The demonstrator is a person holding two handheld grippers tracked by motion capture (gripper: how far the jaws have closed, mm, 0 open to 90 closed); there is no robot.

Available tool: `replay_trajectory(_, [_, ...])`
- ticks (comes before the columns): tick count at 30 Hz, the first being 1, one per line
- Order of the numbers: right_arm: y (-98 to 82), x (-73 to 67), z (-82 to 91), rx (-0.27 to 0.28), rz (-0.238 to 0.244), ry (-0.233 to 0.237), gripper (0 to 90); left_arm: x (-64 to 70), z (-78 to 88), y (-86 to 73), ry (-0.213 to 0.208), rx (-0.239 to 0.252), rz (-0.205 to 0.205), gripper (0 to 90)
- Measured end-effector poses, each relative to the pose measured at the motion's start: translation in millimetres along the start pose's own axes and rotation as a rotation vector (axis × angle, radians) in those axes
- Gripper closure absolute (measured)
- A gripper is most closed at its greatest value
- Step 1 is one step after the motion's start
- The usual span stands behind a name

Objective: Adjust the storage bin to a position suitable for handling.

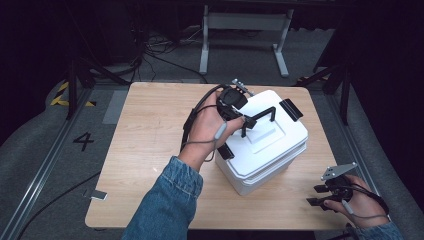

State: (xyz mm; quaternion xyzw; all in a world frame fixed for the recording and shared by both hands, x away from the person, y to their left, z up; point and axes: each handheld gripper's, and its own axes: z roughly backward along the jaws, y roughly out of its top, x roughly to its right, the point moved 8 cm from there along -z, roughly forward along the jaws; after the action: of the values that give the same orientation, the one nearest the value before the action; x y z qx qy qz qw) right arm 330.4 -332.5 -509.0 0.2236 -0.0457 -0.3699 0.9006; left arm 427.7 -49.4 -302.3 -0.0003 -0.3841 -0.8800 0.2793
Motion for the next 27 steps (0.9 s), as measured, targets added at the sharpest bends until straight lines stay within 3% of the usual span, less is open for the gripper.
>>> replay_trajectory(27, [-0.9, 0.7, -3.9, -0.012, -0.003, -0.002, 41.9, -42.3, 76.4, -38.2, 0.098, 0.073, 0.09, 84.5])
